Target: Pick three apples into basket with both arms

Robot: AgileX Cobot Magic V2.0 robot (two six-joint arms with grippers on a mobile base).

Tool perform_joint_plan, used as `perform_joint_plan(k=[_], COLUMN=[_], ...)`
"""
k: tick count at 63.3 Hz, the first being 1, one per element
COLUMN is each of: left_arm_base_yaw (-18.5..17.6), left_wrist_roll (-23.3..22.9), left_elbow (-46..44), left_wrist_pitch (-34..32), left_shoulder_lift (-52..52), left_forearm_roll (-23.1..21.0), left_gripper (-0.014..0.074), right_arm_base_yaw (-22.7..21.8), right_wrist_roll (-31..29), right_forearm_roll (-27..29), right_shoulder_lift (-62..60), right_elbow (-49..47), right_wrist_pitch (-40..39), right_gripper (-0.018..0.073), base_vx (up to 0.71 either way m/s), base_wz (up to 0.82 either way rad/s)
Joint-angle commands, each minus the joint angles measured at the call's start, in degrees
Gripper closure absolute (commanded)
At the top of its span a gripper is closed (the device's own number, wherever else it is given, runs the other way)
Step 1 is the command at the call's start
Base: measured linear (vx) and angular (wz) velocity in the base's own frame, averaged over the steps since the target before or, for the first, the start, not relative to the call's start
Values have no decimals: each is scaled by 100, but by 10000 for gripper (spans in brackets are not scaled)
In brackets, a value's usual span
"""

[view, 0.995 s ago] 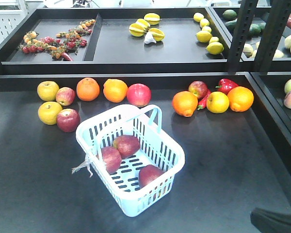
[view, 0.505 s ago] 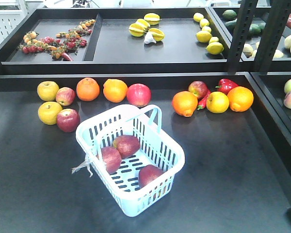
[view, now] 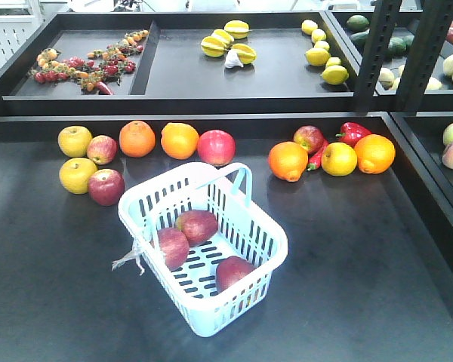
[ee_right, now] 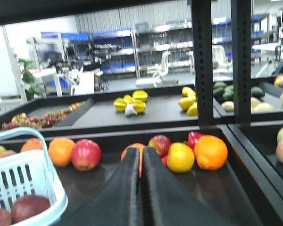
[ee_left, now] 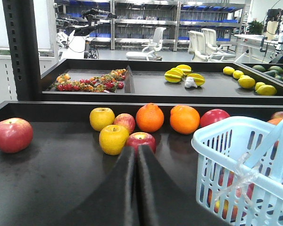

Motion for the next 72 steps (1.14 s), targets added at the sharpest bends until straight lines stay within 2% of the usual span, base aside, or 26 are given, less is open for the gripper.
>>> perform_joint_plan(k=[1,72], left_arm_base_yaw=[13,13], left_wrist_roll=[-1,-1], left_elbow=[136,136], left_wrist_pitch=[-472,-472], left_shoulder_lift=[-22,-22], left_forearm_roll=[-16,-16], left_gripper=[603,603], right_arm_base_yaw=[-31,-27], right_wrist_roll=[-2,-2], right_forearm_roll=[-77,-77], right_shoulder_lift=[-63,-63], right_elbow=[89,83], right_wrist_pitch=[-639,-717], right_gripper=[564,564], base_vx=[0,0], base_wz=[0,0])
